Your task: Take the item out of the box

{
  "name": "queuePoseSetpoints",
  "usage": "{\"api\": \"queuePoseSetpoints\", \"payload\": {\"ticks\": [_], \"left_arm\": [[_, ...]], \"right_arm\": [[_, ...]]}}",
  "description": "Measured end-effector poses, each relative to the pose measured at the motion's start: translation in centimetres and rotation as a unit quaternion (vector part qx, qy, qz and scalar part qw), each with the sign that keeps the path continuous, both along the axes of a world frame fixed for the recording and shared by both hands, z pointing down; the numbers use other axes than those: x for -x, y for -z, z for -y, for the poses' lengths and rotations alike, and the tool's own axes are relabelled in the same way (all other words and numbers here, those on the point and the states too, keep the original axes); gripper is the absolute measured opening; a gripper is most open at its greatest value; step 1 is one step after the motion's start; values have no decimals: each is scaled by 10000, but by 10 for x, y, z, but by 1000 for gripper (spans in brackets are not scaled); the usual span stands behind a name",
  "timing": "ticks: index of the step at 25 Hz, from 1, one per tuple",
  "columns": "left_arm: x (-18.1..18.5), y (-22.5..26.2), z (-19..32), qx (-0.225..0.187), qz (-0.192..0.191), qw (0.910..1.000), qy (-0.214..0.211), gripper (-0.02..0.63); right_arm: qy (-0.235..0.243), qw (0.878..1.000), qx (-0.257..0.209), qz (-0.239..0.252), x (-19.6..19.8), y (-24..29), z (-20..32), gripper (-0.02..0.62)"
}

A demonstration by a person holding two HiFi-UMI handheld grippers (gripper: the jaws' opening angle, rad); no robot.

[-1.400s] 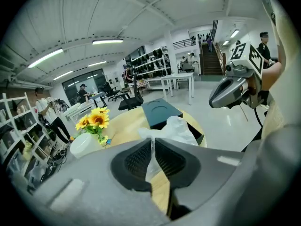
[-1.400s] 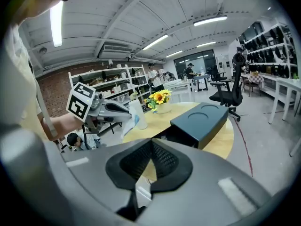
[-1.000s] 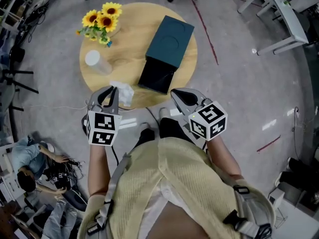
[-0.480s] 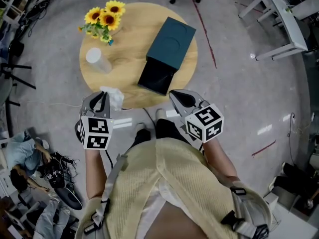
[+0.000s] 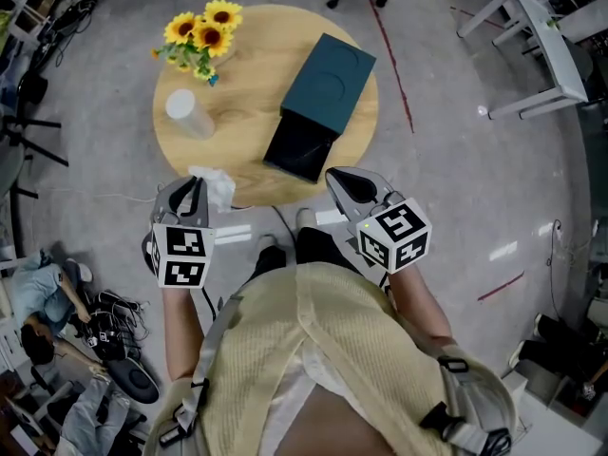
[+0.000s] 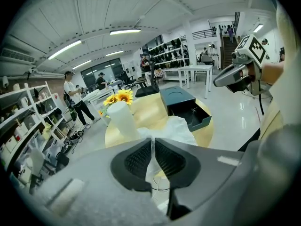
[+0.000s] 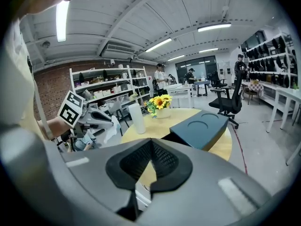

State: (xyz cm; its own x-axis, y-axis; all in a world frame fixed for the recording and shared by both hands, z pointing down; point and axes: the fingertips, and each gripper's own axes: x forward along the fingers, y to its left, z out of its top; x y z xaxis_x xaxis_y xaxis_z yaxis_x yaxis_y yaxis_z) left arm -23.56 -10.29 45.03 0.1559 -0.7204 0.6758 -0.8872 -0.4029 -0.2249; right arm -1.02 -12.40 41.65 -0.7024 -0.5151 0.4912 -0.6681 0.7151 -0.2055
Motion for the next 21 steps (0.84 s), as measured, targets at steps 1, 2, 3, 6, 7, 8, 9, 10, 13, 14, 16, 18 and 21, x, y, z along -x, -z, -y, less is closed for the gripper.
{"api": "queuePoseSetpoints", "payload": {"ticks": [1,2,3,6,7,8,9,10,13,14,16,18,21], "left_arm": [[0,0,0,-6,-2,10000,0,32],[-1,1,0,-11,-1,10000,-3,32],[-1,1,1,-16,1,10000,-5,32],[-2,3,3,-31,3,10000,-5,33],[-3,3,4,-40,0,10000,-9,34],[-4,4,6,-54,-5,10000,-17,34],[-5,5,8,-74,-12,10000,-27,34],[-7,7,9,-98,-20,9999,-37,34],[-10,10,12,-137,-41,9999,-57,34],[-11,11,13,-145,-50,9999,-62,34],[-13,12,15,-171,-75,9998,-72,34],[-17,14,19,-216,-99,9997,-86,34],[-24,17,25,-281,-130,9995,-115,34]], "right_arm": [[4,10000,-11,6,0,1,1,3],[5,10000,-17,8,0,1,1,3],[6,10000,-20,8,0,1,1,3],[5,10000,6,56,2,1,2,3],[9,10000,17,91,3,2,3,3],[18,9999,18,123,4,3,3,3],[28,9999,12,143,5,5,4,3],[39,9999,1,150,6,5,4,3],[35,9999,-10,136,6,6,4,3],[14,9999,5,144,4,6,4,3],[-37,9997,63,216,3,7,5,3],[-66,9995,96,289,2,8,8,3],[-61,9995,82,299,1,9,11,3]]}}
